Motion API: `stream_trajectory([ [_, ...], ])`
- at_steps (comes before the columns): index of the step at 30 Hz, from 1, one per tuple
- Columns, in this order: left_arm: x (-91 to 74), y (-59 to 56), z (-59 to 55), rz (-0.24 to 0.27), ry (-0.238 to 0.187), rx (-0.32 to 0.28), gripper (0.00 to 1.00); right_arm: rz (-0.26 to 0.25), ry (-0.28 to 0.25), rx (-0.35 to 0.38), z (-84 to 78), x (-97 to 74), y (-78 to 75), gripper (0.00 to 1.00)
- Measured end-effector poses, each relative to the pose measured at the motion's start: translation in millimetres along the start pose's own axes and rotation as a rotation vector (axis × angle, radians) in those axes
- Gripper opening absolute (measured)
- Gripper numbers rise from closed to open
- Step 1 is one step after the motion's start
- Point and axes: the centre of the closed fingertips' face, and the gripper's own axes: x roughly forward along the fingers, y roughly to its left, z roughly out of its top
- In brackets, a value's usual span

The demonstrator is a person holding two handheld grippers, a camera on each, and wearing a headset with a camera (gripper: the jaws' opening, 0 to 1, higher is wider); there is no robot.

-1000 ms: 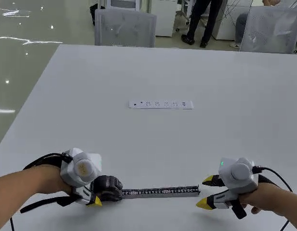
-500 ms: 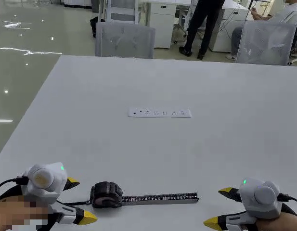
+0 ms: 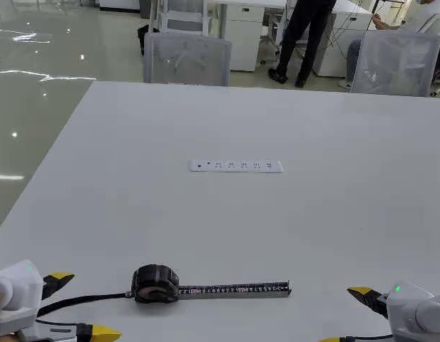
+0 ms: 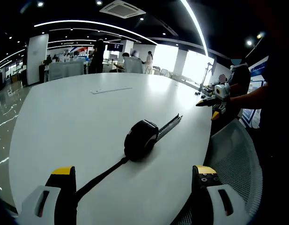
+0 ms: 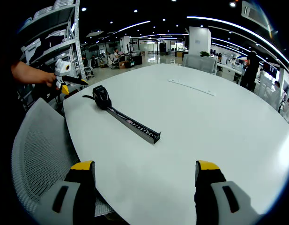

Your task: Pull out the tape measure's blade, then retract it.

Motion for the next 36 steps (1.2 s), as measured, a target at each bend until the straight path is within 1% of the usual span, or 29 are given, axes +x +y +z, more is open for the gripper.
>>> stream_trajectory([
  [1,-3.1,0.9,0.4,0.014,-0.006,0.003,1.00,-0.006,-0.008,0.006,0.8,-2.7,-0.6,0.91],
  [2,-6.2,-1.0,1.1,0.013,-0.009,0.007,1.00,-0.013,-0.018,0.012,2.0,-5.7,-1.1,0.92],
  [4,-12.4,-4.0,5.7,0.022,-0.029,0.026,1.00,-0.027,-0.052,0.036,6.4,-14.3,-2.8,0.95],
  [6,-16.7,-8.3,6.4,0.022,-0.027,0.012,1.00,-0.044,-0.079,0.059,8.1,-23.7,-4.9,0.97],
  [7,-18.0,-11.3,6.2,0.016,-0.028,0.000,1.00,-0.048,-0.082,0.057,7.7,-27.5,-3.7,0.99],
  [9,-21.4,-16.3,5.7,0.011,-0.033,-0.013,1.00,-0.053,-0.081,0.053,3.7,-33.6,-2.5,1.00],
  [10,-22.4,-17.5,5.4,0.010,-0.035,-0.010,1.00,-0.058,-0.074,0.041,1.4,-35.2,-2.7,1.00],
  [11,-23.3,-19.6,4.3,0.007,-0.035,-0.002,1.00,-0.070,-0.056,0.010,-3.3,-37.9,-4.3,1.00],
  [13,-24.9,-18.7,1.0,0.005,-0.025,0.007,1.00,-0.066,-0.058,0.019,-7.2,-39.8,-3.3,1.00],
  [15,-26.7,-17.8,-0.1,0.003,-0.024,0.000,1.00,-0.067,-0.056,0.029,-9.4,-41.8,-1.4,1.00],
  [16,-28.0,-17.0,0.3,0.004,-0.027,-0.007,1.00,-0.067,-0.053,0.032,-10.6,-43.0,0.8,1.00],
  [19,-30.2,-15.7,3.5,0.010,-0.034,-0.004,1.00,-0.063,-0.059,0.043,-11.3,-46.0,5.3,1.00],
  [21,-31.4,-14.0,6.1,0.016,-0.043,0.007,1.00,-0.062,-0.059,0.039,-12.1,-46.6,6.9,1.00],
  [23,-32.5,-12.0,6.3,0.020,-0.051,0.003,1.00,-0.061,-0.059,0.043,-12.9,-47.2,6.2,1.00],
  [26,-33.6,-10.8,4.4,0.024,-0.047,-0.001,1.00,-0.063,-0.063,0.041,-10.7,-49.2,5.9,1.00],
  [30,-35.0,-8.1,2.2,0.034,-0.047,-0.007,1.00,-0.067,-0.070,0.046,-9.9,-49.4,-0.6,1.00],
  [36,-35.9,-10.5,2.8,0.041,-0.055,-0.006,1.00,-0.056,-0.071,0.051,-10.2,-49.5,-1.6,1.00],
])
